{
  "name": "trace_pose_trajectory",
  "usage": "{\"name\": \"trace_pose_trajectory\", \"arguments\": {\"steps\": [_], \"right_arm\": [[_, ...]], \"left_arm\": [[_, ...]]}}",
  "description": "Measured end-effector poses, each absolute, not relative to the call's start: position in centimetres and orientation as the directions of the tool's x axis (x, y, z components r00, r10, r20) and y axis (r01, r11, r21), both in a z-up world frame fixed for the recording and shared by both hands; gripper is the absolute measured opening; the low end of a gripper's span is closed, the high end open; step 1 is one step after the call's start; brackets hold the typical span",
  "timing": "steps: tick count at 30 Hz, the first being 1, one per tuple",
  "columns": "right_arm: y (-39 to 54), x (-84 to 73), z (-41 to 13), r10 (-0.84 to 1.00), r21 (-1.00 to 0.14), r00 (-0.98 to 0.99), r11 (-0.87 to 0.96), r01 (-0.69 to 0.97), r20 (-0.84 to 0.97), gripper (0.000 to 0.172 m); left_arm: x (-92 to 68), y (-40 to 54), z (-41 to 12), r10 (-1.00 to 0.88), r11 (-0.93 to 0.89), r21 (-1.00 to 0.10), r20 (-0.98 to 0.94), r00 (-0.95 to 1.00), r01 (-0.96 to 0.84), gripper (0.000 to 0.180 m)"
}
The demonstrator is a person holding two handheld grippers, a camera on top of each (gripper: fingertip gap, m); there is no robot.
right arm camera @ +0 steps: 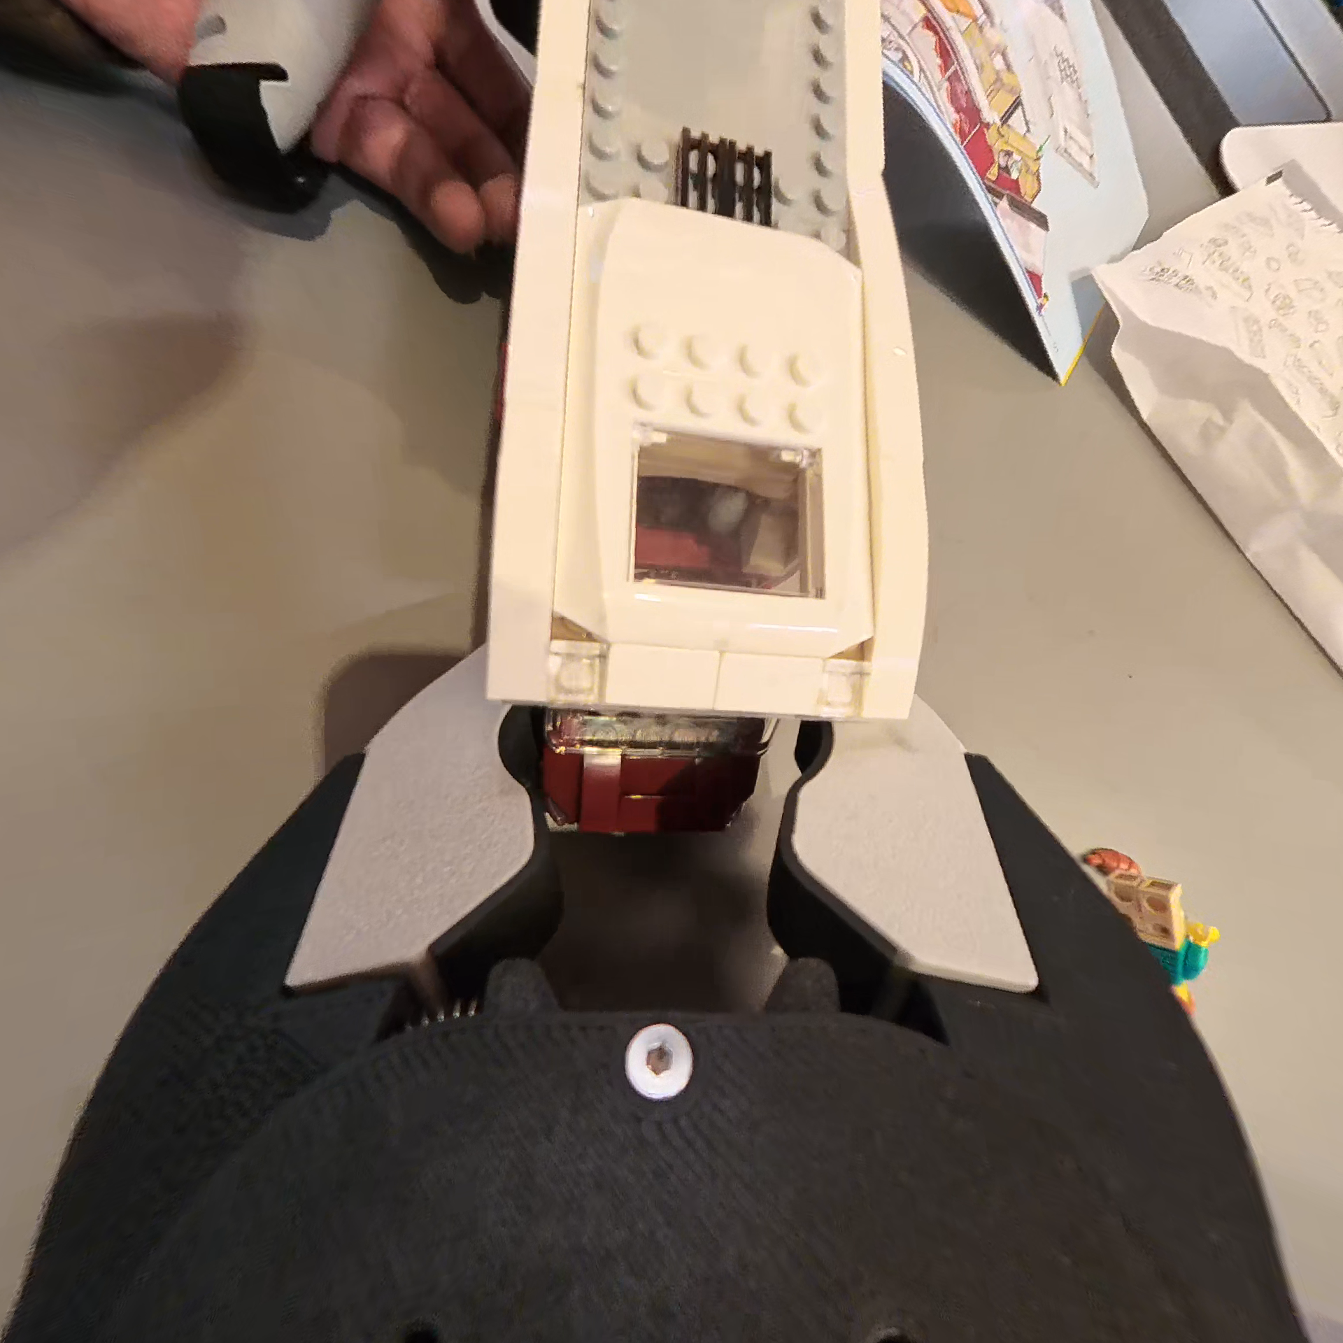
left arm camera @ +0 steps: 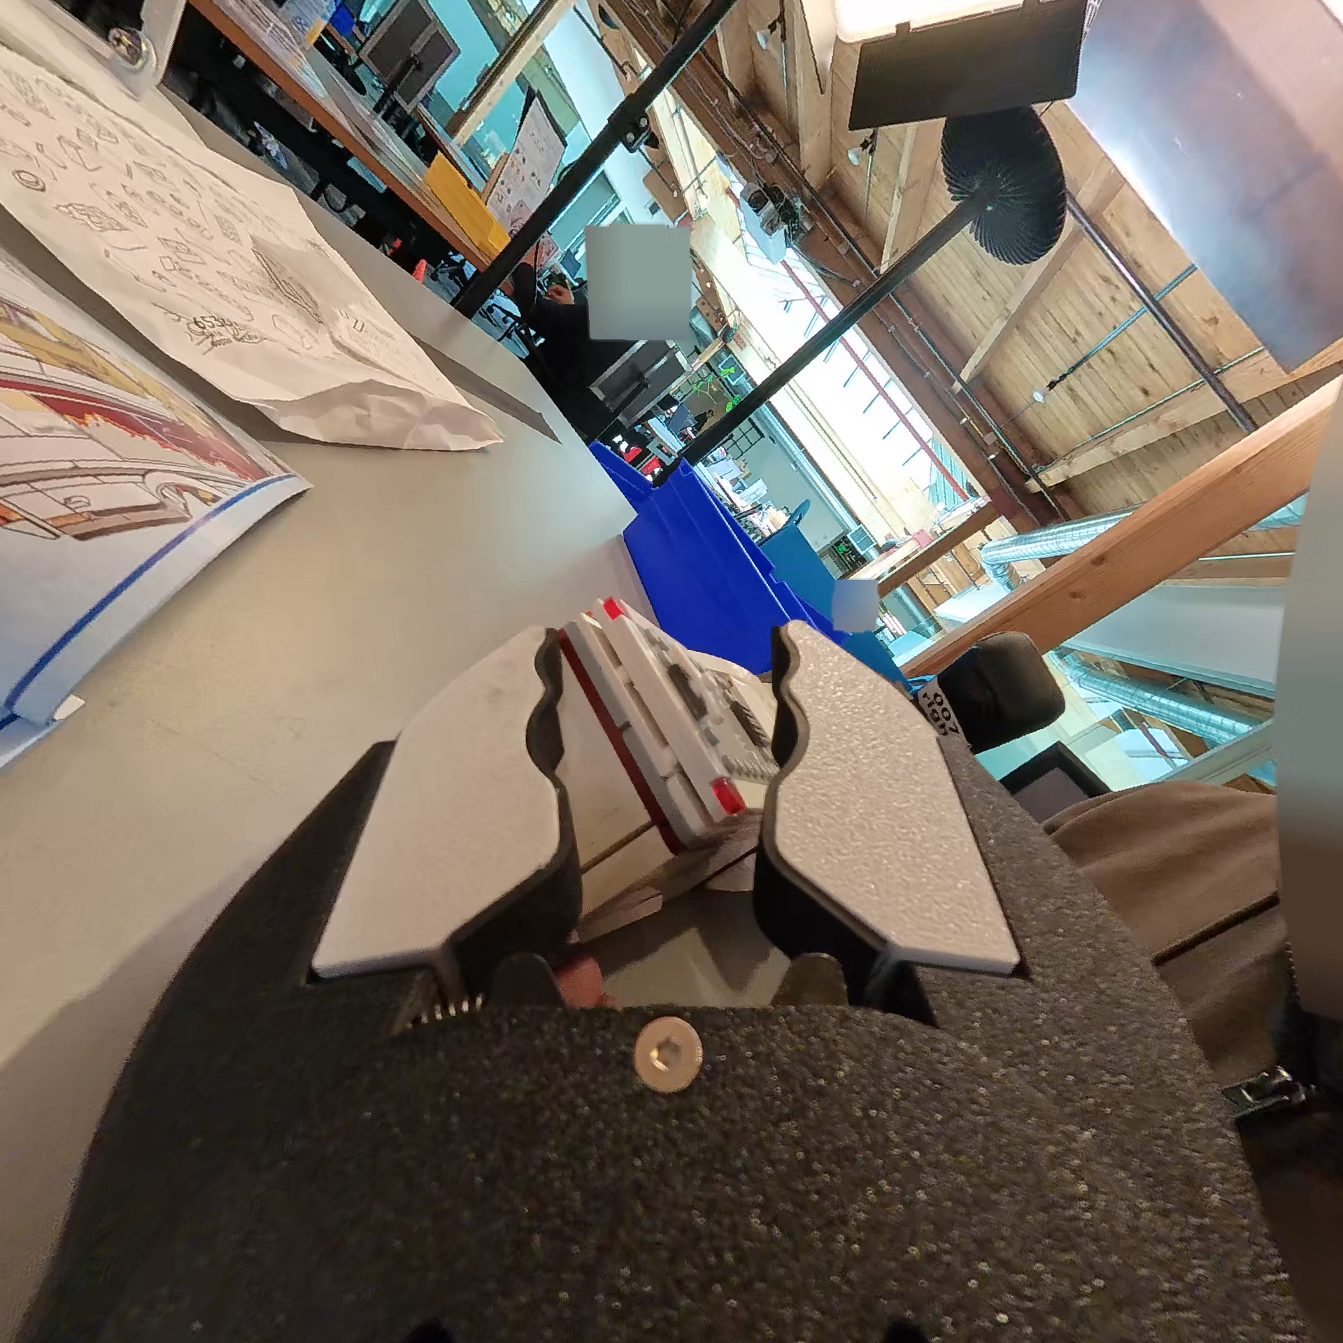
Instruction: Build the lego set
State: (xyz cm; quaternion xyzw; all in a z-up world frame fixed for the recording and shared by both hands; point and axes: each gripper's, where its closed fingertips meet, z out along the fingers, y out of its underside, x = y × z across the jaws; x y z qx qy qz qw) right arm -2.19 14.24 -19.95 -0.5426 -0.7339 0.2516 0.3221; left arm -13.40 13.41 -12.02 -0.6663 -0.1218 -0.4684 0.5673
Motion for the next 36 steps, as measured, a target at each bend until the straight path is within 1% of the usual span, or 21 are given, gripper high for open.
{"name": "trace_pose_trajectory", "arguments": {"steps": [7, 12, 15, 22, 31, 36], "right_arm": [[13.9, -2.0, -20.0, 0.971, -0.723, -0.194, 0.236, 0.649, 0.142, 0.070], [13.1, -1.8, -19.9, 0.982, -0.728, -0.178, 0.167, 0.665, 0.062, 0.070], [12.9, -1.8, -20.1, 0.976, -0.709, -0.179, 0.213, 0.672, 0.125, 0.070], [12.6, -1.7, -20.0, 0.959, -0.700, -0.193, 0.284, 0.655, 0.208, 0.071], [13.2, -0.2, -19.0, 0.938, -0.684, -0.221, 0.346, 0.643, 0.267, 0.074], [14.5, 1.9, -18.3, 0.920, -0.628, -0.226, 0.384, 0.677, 0.320, 0.077]], "left_arm": [[-13.5, 13.1, -11.8, -0.374, -0.326, -0.623, 0.776, 0.508, 0.711, 0.054], [-14.0, 12.7, -12.0, -0.360, -0.328, -0.616, 0.782, 0.509, 0.716, 0.054], [-14.4, 12.3, -12.3, -0.342, -0.330, -0.617, 0.783, 0.519, 0.714, 0.054], [-14.4, 12.0, -12.3, -0.341, -0.332, -0.622, 0.780, 0.524, 0.710, 0.055], [-15.0, 12.1, -12.7, -0.326, -0.333, -0.579, 0.811, 0.485, 0.744, 0.053], [-14.9, 12.1, -12.7, -0.328, -0.334, -0.580, 0.810, 0.486, 0.743, 0.052]]}}
